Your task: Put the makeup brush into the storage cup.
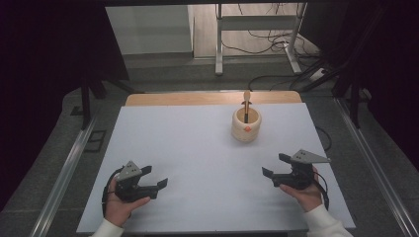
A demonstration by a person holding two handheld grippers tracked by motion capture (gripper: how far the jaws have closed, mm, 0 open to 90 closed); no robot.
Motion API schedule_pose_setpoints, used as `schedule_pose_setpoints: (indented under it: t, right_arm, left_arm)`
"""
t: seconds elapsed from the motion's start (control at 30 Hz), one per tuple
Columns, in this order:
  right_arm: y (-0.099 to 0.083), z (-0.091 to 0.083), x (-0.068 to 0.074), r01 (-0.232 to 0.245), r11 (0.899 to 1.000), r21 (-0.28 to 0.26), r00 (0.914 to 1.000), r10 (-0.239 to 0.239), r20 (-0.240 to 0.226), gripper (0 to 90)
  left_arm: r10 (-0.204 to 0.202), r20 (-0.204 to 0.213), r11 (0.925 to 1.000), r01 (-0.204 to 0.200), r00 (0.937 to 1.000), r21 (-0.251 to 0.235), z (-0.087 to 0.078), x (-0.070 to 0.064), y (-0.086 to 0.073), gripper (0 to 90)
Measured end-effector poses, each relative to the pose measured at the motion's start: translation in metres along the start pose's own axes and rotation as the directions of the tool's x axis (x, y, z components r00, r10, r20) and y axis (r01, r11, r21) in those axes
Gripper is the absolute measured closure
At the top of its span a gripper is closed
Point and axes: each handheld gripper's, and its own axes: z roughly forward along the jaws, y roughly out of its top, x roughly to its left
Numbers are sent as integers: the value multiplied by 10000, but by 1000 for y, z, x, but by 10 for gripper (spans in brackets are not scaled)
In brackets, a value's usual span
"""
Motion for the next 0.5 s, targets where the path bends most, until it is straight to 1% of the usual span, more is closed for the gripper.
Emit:
schedule_pose_setpoints:
  t: [0.1,0.23,0.33,0.4,0.5]
  right_arm:
    - [-6,-7,2,196,9998,104,9995,-199,229,107]
    - [-14,-15,0,3,9999,160,9995,-9,328,106]
    - [-19,-17,1,-15,9996,275,9995,6,322,105]
    - [-22,-18,3,130,9990,435,9996,-141,262,105]
    - [-23,-17,3,151,9988,466,9996,-161,219,107]
  left_arm:
    - [10,-6,10000,-10,10000,-6,0,0,0,196]
    - [21,-43,10000,-21,10000,-10,0,-1,0,196]
    - [21,-52,10000,-21,10000,-6,1,-1,0,196]
    - [23,-66,10000,-23,10000,2,1,-1,0,196]
    - [50,-74,10000,-50,10000,27,1,-1,0,196]
